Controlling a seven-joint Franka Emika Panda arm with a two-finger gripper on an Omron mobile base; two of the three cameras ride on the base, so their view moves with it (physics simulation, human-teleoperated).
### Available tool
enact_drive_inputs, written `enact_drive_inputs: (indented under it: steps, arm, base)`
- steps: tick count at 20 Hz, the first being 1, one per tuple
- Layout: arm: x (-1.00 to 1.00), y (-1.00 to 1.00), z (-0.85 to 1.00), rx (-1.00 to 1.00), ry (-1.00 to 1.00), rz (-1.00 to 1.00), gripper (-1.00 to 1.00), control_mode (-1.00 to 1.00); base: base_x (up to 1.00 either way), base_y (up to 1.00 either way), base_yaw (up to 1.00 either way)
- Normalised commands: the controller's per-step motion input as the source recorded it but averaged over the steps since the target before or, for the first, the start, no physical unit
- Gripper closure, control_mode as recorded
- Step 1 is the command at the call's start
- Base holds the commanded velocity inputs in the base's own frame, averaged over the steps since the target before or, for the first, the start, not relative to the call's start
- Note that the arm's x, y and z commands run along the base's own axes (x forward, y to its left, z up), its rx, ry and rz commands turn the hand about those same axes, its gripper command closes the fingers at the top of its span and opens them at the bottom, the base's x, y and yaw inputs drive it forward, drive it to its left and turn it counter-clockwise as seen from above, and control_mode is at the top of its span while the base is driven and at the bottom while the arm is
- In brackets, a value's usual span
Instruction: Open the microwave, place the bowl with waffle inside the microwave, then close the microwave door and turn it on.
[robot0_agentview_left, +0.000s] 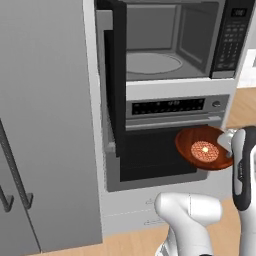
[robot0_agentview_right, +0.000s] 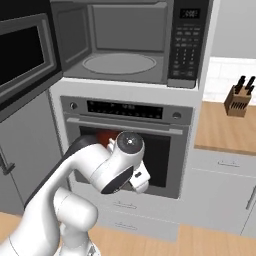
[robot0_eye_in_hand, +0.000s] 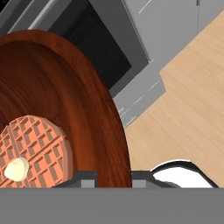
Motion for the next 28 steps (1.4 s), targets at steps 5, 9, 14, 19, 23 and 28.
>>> enact_drive_inputs:
  steps: [5,9,14,19,23,28]
  arm:
    - [0.00,0.00,0.00,0.00,0.00,0.00,1.00,1.00]
    - [0.00,0.00,0.00,0.00,0.00,0.00,1.00,1.00]
    - [0.26,0.18,0.00,0.00,0.04,0.00,1.00,-1.00]
    - [0.05,0.00,0.14,0.00,0.00,0.00,1.00,-1.00]
    - [-0.30,0.00,0.61,0.01,-0.05,0.00,1.00,-1.00]
    - [-0.09,0.00,0.98,0.08,-0.10,0.00,1.00,-1.00]
  base:
    - [0.38,0.26,0.00]
    - [0.16,0.24,-0.01]
    - [0.00,0.00,0.00]
    - [0.00,0.00,0.00]
    - [0.00,0.00,0.00]
    - [0.00,0.00,0.00]
